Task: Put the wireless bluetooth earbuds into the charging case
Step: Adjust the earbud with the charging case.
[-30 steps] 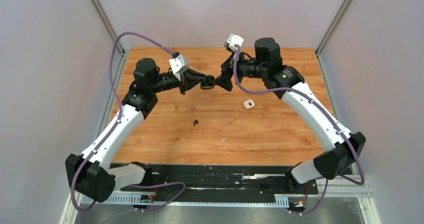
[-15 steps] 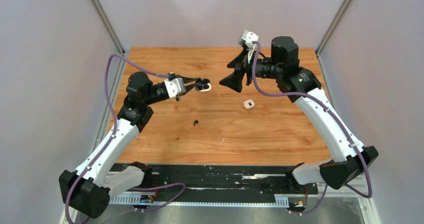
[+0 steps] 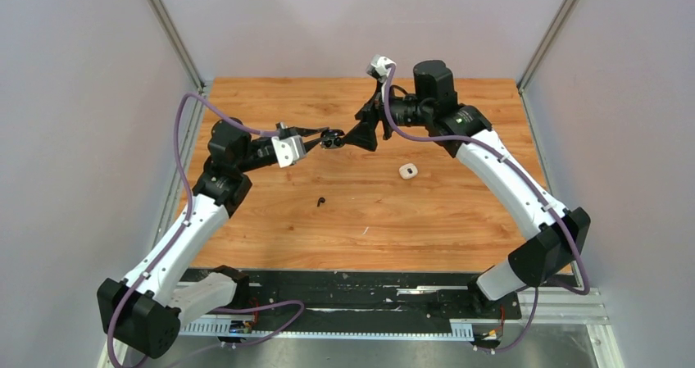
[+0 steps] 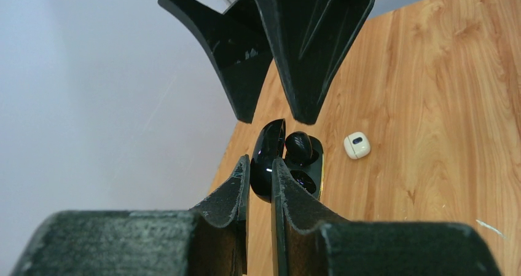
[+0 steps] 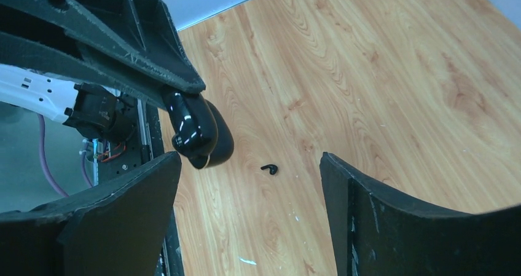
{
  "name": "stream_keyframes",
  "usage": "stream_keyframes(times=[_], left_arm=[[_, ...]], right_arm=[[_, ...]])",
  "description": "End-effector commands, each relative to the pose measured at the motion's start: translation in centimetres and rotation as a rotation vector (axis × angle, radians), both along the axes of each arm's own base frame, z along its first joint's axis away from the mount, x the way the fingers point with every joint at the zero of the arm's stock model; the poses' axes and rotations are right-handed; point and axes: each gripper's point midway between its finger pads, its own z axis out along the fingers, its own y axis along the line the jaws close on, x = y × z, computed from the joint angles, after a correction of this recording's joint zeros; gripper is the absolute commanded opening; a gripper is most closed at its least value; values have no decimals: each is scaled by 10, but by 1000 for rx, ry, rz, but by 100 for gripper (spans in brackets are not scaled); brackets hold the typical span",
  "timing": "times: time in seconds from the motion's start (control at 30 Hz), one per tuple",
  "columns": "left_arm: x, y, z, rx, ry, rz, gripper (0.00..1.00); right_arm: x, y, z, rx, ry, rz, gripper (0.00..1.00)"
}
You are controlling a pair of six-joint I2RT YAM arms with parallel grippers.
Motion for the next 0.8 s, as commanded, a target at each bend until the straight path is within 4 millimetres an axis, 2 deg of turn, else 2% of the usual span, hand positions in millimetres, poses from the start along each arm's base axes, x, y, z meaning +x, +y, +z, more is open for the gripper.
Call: stream_keyframes(times=[0.0,0.07,0.1,0.13,0.27,0.6,0.77], left_arm=[[1,-3,13,-1,-38,-5,0],[4,-2,13,-3,-21,6,0],[5,-3,13,-3,-16,7,0],[6,-3,12,-2,-8,10,0],[9,-3,14,-13,16,20,0],[11,-3,21,-40,52,32,0],[13,-3,20,-38,60,37,0]], right_arm=[[7,14,28,71,-38,-20,84],[6,17,27,72,-32,-4,87],[4,19,28,81,-12,4,95],[1,20,28,88,-1,16,99],[3,23,26,87,9,3,100],[39,21,2,-14,-24,-214,100],[36,16,4,-25,-48,-218,100]])
